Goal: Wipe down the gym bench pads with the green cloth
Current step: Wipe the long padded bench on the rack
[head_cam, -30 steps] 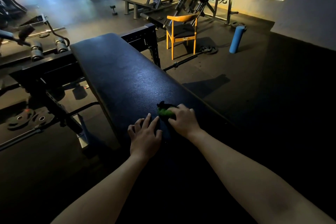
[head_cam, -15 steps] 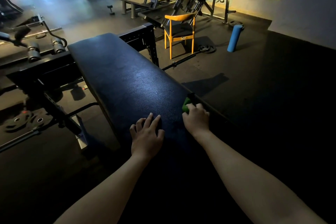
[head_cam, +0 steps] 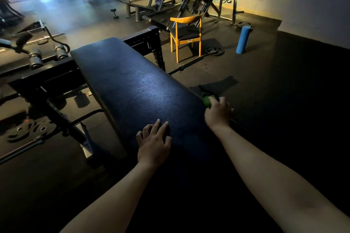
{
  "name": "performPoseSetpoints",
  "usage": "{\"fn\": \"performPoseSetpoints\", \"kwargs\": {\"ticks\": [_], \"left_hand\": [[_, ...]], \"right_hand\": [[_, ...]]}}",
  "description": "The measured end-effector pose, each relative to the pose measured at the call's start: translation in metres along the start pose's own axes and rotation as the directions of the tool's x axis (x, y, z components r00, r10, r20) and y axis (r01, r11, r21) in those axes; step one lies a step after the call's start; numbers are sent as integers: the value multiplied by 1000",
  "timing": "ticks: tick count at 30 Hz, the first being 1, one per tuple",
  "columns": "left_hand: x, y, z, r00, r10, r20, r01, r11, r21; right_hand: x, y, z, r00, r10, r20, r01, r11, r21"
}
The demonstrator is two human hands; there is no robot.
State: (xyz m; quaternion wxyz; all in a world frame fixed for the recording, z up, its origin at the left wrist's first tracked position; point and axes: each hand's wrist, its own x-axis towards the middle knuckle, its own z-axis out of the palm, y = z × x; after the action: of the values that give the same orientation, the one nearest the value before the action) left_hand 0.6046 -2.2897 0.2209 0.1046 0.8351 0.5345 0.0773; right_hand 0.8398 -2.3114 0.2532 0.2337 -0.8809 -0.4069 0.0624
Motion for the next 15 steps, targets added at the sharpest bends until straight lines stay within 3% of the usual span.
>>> {"fn": "performPoseSetpoints", "kwargs": {"ticks": [4, 15], "left_hand": [[1, 1, 0, 1000, -3, -4, 3, 1000, -5], [0, -1, -2, 1000, -7, -21, 6, 999, -50]], "right_hand": [[2, 15, 0, 989, 109, 98, -103, 993, -60], [-65, -52, 35, 976, -192, 105, 191, 981, 22]]}}
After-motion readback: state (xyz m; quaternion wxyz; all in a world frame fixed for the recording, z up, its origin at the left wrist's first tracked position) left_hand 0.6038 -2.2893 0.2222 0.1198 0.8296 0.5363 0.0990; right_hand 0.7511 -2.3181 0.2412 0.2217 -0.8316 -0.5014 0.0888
